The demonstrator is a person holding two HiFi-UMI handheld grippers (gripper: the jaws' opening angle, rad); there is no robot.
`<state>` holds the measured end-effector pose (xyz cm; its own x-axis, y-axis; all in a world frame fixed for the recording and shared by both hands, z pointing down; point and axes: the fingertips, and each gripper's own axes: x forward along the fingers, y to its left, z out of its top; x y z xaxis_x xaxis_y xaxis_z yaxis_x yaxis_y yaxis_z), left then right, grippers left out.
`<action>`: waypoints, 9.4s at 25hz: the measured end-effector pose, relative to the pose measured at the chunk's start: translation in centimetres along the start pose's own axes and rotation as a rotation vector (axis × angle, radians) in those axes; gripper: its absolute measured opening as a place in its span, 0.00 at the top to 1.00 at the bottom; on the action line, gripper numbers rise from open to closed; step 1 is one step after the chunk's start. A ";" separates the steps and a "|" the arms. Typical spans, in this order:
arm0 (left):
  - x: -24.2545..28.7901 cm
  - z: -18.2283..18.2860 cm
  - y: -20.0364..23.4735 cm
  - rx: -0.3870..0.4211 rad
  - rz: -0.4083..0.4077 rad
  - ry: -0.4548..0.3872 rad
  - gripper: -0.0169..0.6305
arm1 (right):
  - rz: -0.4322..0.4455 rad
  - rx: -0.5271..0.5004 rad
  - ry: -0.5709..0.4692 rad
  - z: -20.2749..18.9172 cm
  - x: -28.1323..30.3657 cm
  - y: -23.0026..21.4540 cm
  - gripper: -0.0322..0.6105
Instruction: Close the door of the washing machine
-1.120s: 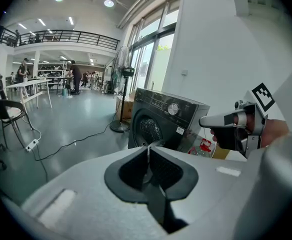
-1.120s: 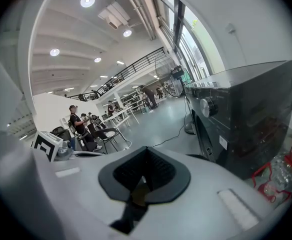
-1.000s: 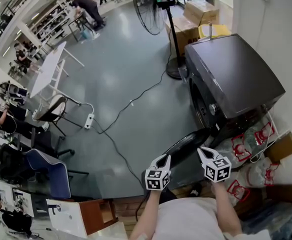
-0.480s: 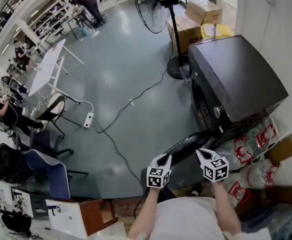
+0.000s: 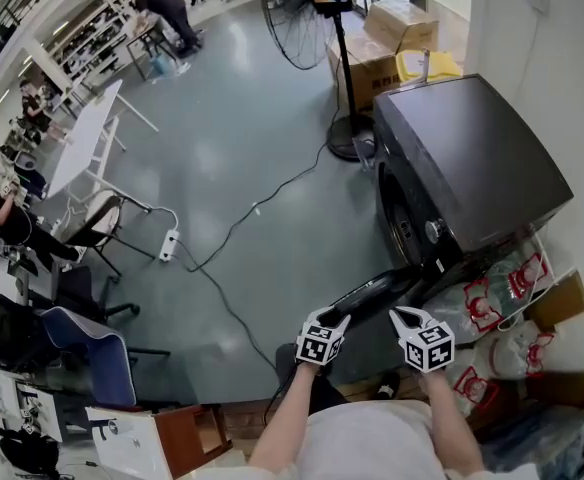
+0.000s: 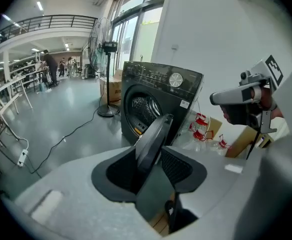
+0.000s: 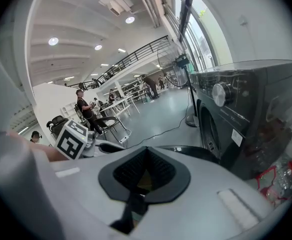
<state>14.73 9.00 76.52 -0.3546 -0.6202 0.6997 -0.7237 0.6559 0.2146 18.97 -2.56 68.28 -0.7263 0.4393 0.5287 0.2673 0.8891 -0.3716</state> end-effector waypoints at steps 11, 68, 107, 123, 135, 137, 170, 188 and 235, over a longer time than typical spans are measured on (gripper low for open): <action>0.6 0.8 1.1 0.003 0.030 0.032 0.72 | 0.116 -0.528 0.231 -1.1 5.4 0.0 0.85; 5.7 6.2 8.9 0.181 -0.226 0.266 0.67 | 0.032 -0.594 0.631 1.6 18.3 -0.4 0.76; 10.7 11.8 12.5 0.341 -0.412 0.284 0.64 | -0.156 -0.376 0.631 5.5 22.7 -4.2 0.74; 15.2 16.3 14.4 0.481 -0.493 0.301 0.62 | -0.226 -0.243 0.627 8.5 25.4 -8.2 0.75; 19.4 20.5 14.4 0.630 -0.608 0.357 0.61 | -0.289 -0.118 0.539 11.5 26.1 -12.2 0.77; 20.2 21.2 14.2 0.651 -0.622 0.366 0.61 | -0.299 -0.096 0.523 12.2 26.1 -13.0 0.77; 28.7 31.0 12.9 0.437 -0.546 0.284 0.69 | -0.971 0.610 -0.045 17.4 22.0 -22.4 0.78; 30.3 31.6 10.3 0.428 -0.641 0.263 0.97 | -1.203 1.023 -0.380 14.8 21.5 -24.6 0.90; 27.2 35.3 7.9 0.492 -0.757 0.200 0.97 | -1.282 1.023 -0.439 15.9 20.2 -23.3 0.95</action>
<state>-21.53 -17.86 73.14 0.3913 -0.6933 0.6051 -0.9070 -0.1793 0.3811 -11.95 -16.42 75.48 -0.2901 -0.6649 0.6883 -0.9479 0.1009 -0.3020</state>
